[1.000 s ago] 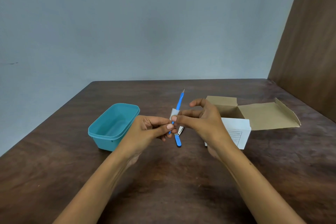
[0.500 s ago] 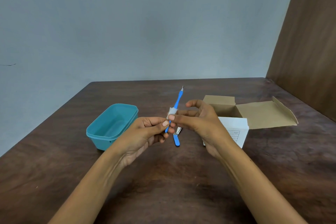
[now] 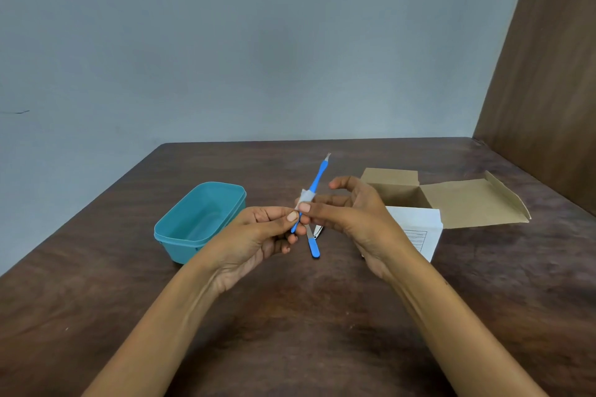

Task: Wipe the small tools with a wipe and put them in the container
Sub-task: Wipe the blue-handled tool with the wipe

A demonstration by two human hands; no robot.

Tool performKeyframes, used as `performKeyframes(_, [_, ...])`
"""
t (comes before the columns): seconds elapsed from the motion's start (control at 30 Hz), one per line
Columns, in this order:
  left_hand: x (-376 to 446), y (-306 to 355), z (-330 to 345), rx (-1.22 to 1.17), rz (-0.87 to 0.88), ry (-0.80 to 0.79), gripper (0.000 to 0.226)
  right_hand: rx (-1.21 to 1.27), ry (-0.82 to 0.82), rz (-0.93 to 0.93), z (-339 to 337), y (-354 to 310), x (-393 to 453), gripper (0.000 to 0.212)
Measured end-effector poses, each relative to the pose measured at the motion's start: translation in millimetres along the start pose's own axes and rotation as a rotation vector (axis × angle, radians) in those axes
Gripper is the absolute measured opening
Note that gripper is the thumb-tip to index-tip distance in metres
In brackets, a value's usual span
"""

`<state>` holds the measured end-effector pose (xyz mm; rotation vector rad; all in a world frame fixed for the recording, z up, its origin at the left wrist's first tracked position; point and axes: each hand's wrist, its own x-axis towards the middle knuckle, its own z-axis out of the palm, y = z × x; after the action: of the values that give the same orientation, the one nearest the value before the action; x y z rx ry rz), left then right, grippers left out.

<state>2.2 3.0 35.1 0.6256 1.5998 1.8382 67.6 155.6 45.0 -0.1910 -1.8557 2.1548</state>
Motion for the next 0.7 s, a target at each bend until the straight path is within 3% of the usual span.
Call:
performKeyframes(0.37, [-4,4,-1,0.078,-0.042,-0.066,0.018,0.196,0.188,-0.123,-9,-10,2,0.052])
performKeyframes(0.57, [-5,0,5,0.232,0.065,0.039,0.027,-0.024,0.162,-0.129,-4,-2,2,0.054])
performKeyframes(0.7, [-3,-3,6,0.267,0.14,0.156,0.016,-0.105,0.134,-0.119,1,4,1,0.051])
